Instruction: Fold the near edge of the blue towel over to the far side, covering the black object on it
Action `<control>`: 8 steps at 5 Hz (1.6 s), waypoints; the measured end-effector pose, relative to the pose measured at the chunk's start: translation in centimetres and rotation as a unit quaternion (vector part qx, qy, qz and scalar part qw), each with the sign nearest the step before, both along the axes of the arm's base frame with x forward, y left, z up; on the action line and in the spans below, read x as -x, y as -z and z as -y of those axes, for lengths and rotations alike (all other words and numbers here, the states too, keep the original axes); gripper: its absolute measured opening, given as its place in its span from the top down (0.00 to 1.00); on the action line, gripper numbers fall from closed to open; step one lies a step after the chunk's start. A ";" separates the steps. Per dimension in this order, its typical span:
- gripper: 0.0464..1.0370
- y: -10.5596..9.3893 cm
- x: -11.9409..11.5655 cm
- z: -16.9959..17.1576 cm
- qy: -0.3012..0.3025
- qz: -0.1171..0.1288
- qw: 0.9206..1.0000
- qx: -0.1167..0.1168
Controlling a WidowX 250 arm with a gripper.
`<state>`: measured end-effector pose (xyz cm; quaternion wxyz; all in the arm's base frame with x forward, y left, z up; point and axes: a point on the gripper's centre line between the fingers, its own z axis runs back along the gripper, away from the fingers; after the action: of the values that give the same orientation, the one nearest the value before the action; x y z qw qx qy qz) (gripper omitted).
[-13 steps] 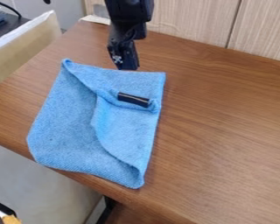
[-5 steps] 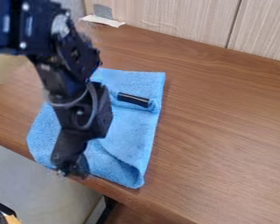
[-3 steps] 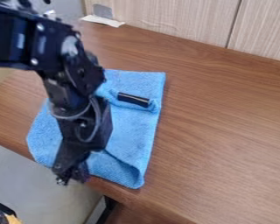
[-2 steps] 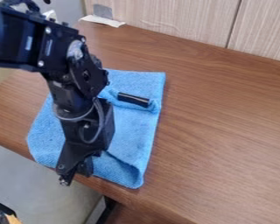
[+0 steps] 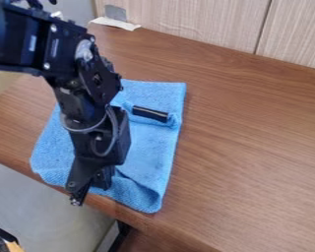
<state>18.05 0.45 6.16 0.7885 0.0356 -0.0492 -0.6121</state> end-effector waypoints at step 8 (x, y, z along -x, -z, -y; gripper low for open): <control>0.99 -4.8 -15.8 -2.7 -0.177 0.084 0.978 0.071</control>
<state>33.89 3.12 10.95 0.8780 0.0383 -0.1515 -0.4524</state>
